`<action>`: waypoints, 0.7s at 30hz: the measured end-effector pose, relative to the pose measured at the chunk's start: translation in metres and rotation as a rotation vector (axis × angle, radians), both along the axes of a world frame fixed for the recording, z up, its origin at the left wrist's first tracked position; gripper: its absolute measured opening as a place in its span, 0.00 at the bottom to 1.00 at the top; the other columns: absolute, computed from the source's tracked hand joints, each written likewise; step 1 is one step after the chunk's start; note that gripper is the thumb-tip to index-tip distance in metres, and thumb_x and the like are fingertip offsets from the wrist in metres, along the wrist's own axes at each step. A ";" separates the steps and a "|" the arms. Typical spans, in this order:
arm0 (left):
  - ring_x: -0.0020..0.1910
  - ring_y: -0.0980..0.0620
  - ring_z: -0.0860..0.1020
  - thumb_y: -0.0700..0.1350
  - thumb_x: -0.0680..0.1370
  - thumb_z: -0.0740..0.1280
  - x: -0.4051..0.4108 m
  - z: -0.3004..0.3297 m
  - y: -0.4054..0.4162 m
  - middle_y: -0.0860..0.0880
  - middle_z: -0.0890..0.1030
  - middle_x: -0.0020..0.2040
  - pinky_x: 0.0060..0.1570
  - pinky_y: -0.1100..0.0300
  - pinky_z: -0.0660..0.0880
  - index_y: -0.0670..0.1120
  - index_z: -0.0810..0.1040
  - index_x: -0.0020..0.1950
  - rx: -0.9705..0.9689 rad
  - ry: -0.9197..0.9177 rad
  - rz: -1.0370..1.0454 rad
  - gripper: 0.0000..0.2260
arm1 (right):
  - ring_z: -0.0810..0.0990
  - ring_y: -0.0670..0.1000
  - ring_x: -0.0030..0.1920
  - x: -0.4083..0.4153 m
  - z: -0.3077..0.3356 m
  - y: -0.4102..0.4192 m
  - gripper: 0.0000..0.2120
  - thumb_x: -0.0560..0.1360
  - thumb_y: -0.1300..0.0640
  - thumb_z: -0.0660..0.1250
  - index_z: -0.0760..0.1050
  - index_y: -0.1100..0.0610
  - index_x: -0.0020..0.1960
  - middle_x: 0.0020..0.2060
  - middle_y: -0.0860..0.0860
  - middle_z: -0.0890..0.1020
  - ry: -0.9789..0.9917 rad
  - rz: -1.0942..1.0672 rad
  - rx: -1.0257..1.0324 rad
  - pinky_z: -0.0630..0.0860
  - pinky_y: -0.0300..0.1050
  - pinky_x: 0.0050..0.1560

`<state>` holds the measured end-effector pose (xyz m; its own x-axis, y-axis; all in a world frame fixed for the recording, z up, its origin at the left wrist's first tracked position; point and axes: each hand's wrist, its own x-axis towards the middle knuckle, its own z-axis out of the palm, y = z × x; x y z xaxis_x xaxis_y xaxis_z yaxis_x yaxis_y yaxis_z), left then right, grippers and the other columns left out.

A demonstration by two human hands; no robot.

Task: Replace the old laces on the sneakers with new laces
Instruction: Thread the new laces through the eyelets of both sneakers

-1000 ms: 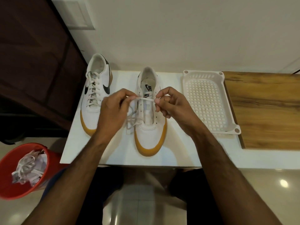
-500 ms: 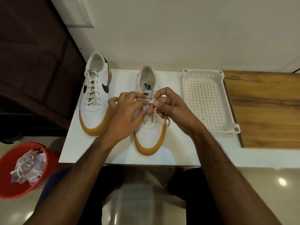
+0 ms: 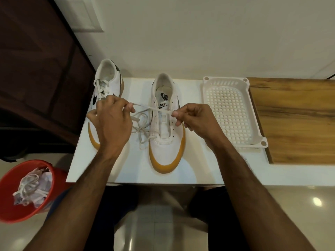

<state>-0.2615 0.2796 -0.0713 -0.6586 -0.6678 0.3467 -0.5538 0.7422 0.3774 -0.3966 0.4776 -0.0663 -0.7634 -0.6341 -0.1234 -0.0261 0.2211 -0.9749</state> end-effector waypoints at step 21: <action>0.42 0.61 0.77 0.39 0.75 0.75 -0.007 0.004 0.029 0.50 0.80 0.51 0.47 0.71 0.73 0.44 0.82 0.59 0.327 0.225 -0.668 0.13 | 0.86 0.52 0.54 0.014 -0.004 -0.014 0.08 0.75 0.67 0.73 0.86 0.61 0.53 0.49 0.53 0.88 0.113 0.204 -0.063 0.80 0.57 0.62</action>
<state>-0.2681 0.3086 -0.0676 -0.8946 -0.2453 0.3736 0.0880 0.7229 0.6853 -0.3828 0.4632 -0.0708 -0.6252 -0.7805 0.0002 -0.1735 0.1387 -0.9750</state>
